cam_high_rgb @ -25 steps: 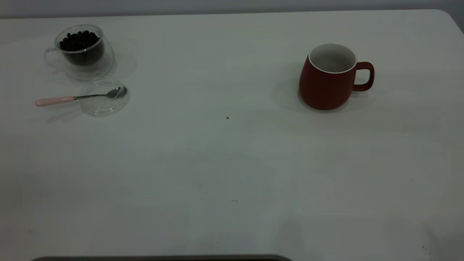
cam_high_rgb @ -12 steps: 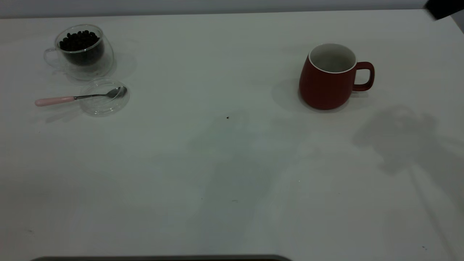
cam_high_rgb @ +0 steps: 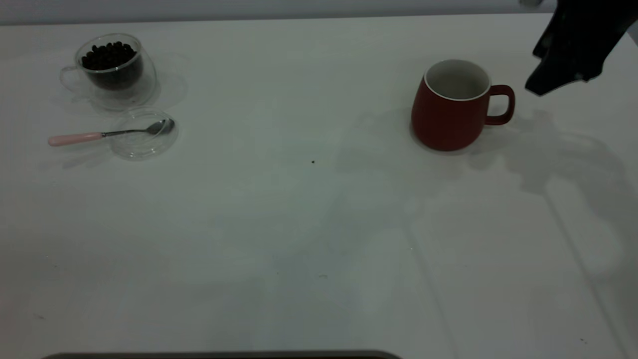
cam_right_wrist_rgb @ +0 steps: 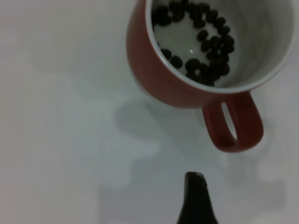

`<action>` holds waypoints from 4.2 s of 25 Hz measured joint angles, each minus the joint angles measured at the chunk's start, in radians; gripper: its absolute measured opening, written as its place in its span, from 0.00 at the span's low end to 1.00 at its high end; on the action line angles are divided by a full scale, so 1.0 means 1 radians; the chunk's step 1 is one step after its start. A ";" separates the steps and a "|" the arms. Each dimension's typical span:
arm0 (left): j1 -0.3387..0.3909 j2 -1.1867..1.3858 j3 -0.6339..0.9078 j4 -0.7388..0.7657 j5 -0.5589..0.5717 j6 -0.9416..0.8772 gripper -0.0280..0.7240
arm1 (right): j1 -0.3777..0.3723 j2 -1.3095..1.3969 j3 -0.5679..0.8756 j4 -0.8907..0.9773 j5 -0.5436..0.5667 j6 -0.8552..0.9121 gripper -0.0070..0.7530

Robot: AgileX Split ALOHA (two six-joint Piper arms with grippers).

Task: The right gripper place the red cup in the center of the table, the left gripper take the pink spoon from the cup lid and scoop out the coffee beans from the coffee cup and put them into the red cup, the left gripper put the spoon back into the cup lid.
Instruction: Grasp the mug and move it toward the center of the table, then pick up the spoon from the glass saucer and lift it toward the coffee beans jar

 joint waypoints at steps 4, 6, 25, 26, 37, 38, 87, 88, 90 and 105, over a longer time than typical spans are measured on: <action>0.000 0.000 0.000 0.000 0.000 0.000 0.61 | -0.014 0.087 -0.060 0.094 -0.005 -0.156 0.77; 0.000 0.000 0.000 0.000 0.000 0.000 0.61 | -0.015 0.120 -0.080 0.154 -0.005 -0.224 0.77; 0.000 0.000 0.000 0.000 0.000 0.000 0.61 | 0.230 0.291 -0.237 0.530 -0.026 -0.441 0.73; 0.000 0.000 0.000 0.000 0.000 0.000 0.61 | 0.249 0.297 -0.253 0.542 -0.026 -0.441 0.73; 0.000 0.000 0.000 0.000 0.000 0.000 0.61 | 0.368 0.332 -0.344 0.638 0.027 -0.425 0.72; 0.000 0.000 0.000 0.000 0.000 0.000 0.61 | 0.361 0.323 -0.336 0.632 0.039 -0.397 0.72; 0.000 0.000 0.000 0.000 0.000 -0.001 0.61 | -0.050 -2.104 0.751 -0.523 0.691 1.619 0.71; 0.000 0.000 0.000 0.000 0.000 -0.001 0.61 | -0.050 -2.104 0.751 -0.523 0.691 1.619 0.71; 0.000 0.000 0.000 0.000 0.000 -0.001 0.61 | -0.050 -2.104 0.751 -0.523 0.691 1.619 0.71; 0.000 0.000 0.000 -0.007 0.000 -0.003 0.61 | -0.050 -2.104 0.751 -0.523 0.692 1.619 0.71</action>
